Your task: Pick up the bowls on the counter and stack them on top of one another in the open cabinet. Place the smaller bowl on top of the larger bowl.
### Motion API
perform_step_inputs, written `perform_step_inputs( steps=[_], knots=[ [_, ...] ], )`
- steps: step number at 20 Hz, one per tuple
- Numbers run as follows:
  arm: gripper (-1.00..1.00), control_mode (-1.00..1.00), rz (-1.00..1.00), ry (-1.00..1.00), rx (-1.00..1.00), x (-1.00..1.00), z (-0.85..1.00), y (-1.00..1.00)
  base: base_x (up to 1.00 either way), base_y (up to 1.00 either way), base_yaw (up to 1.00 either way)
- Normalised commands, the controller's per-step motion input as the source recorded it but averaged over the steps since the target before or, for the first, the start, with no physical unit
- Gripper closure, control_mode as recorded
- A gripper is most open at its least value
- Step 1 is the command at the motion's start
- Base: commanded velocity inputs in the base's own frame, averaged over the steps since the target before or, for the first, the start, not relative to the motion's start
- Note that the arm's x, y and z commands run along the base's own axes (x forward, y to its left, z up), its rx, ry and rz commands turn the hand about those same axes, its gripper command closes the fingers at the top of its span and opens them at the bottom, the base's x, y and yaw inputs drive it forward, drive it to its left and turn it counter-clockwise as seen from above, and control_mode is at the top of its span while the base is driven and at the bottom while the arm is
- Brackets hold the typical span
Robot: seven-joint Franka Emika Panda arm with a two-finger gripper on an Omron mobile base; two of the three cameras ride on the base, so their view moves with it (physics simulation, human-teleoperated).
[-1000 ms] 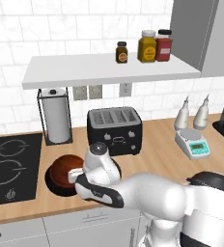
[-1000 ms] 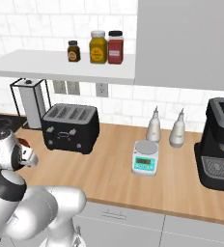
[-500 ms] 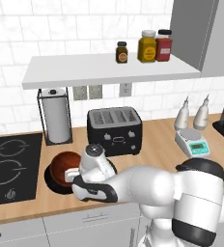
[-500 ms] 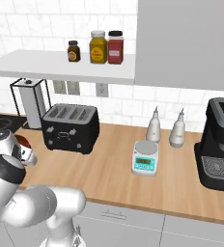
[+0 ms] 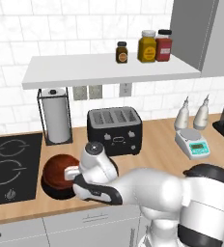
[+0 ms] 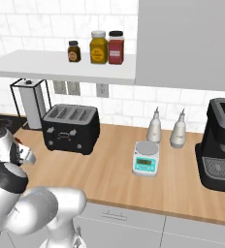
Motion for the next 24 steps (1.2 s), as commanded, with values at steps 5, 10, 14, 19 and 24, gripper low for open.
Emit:
perform_step_inputs(
  steps=[5,10,14,19,24],
  knots=[
    [1.00,-1.00,-0.01,-0.24,0.01,-0.69,1.00,0.00,0.00,0.00,0.00],
    [1.00,-1.00,-0.04,-0.29,0.05,-0.63,1.00,-0.02,0.00,0.00,0.00],
    [1.00,-1.00,-0.08,-0.26,0.15,-0.23,1.00,0.00,0.00,0.00,0.00],
    [1.00,-1.00,-0.10,-0.19,0.14,0.00,1.00,0.06,0.00,0.00,0.00],
    [1.00,-1.00,-0.10,-0.05,0.09,0.03,1.00,0.19,0.00,0.00,0.00]
  ],
)
